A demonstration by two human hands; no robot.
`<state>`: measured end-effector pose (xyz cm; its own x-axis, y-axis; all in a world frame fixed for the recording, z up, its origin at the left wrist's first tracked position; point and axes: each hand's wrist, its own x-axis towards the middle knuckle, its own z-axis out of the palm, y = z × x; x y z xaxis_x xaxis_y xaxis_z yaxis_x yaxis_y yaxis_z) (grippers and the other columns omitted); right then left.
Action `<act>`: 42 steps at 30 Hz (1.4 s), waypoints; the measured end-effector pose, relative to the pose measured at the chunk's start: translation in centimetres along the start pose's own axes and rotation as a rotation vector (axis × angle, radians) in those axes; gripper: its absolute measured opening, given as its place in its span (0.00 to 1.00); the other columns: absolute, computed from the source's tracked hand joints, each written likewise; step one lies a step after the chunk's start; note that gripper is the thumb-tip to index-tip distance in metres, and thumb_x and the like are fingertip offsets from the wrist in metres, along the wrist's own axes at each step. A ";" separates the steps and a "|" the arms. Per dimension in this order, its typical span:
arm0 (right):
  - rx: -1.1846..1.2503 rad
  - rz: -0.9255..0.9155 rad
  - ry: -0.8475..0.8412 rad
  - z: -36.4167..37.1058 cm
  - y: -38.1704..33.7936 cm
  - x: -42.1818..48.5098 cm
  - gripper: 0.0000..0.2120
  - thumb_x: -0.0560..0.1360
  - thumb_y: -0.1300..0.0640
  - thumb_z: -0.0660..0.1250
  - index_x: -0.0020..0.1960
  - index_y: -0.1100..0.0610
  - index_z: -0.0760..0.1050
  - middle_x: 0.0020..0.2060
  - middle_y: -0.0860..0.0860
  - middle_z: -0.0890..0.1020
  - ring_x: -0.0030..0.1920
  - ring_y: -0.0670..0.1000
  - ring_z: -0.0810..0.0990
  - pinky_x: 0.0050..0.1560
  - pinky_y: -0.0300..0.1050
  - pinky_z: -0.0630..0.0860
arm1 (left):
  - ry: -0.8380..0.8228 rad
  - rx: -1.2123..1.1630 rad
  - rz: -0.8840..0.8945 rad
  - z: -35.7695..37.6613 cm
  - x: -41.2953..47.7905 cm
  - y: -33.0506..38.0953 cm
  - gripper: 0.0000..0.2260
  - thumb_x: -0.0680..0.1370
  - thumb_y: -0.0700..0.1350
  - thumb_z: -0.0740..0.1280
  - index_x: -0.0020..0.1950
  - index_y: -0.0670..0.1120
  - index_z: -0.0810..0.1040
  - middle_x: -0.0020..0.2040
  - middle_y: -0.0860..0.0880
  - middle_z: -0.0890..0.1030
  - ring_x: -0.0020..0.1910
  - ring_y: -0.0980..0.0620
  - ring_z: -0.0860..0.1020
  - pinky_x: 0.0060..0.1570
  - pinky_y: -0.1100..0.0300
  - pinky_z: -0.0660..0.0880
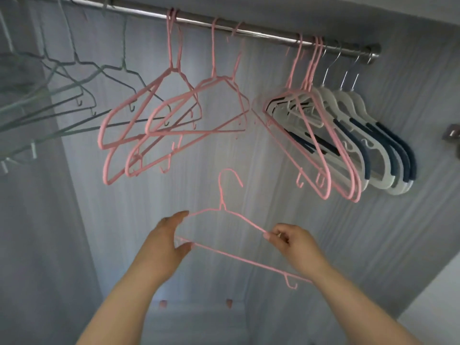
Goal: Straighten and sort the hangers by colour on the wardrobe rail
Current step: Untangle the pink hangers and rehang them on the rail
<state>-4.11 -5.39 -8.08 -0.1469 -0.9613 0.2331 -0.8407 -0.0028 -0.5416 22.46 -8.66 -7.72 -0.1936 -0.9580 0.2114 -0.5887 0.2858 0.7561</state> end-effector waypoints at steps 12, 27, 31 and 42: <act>0.287 -0.346 0.091 0.4 -0.5 2.6 0.09 0.72 0.51 0.67 0.34 0.40 0.74 0.27 0.42 0.72 0.29 0.40 0.66 0.33 0.35 0.65 | 0.279 0.317 -0.168 -6.0 -2.0 -6.4 0.14 0.72 0.47 0.69 0.56 0.48 0.72 0.63 0.41 0.72 0.65 0.36 0.65 0.62 0.43 0.61; 0.131 -0.158 0.380 5.5 -0.7 5.0 0.17 0.67 0.38 0.60 0.39 0.50 0.79 0.39 0.47 0.78 0.41 0.53 0.77 0.53 0.48 0.68 | -0.052 0.053 -0.222 -9.0 -6.5 -3.3 0.13 0.79 0.47 0.59 0.37 0.49 0.78 0.39 0.54 0.83 0.34 0.57 0.81 0.44 0.52 0.78; 0.264 0.061 0.367 7.3 -3.7 3.0 0.21 0.71 0.53 0.68 0.60 0.62 0.72 0.54 0.61 0.74 0.56 0.62 0.73 0.62 0.45 0.64 | -0.006 0.104 -0.196 -7.7 -6.9 -1.4 0.12 0.79 0.44 0.59 0.36 0.51 0.75 0.40 0.54 0.83 0.32 0.59 0.81 0.44 0.54 0.79; 0.719 0.061 -0.009 5.3 -11.4 -3.3 0.06 0.78 0.61 0.55 0.55 0.59 0.65 0.30 0.48 0.74 0.22 0.39 0.71 0.32 0.35 0.68 | -0.264 0.153 0.058 -1.0 -8.9 4.6 0.05 0.79 0.49 0.51 0.53 0.54 0.65 0.55 0.56 0.77 0.53 0.57 0.77 0.55 0.60 0.72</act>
<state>8.70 -3.67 -6.92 -0.1757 -0.9677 0.1810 -0.2797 -0.1272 -0.9516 22.26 1.15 -5.51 -0.4159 -0.9068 0.0685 -0.6783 0.3595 0.6409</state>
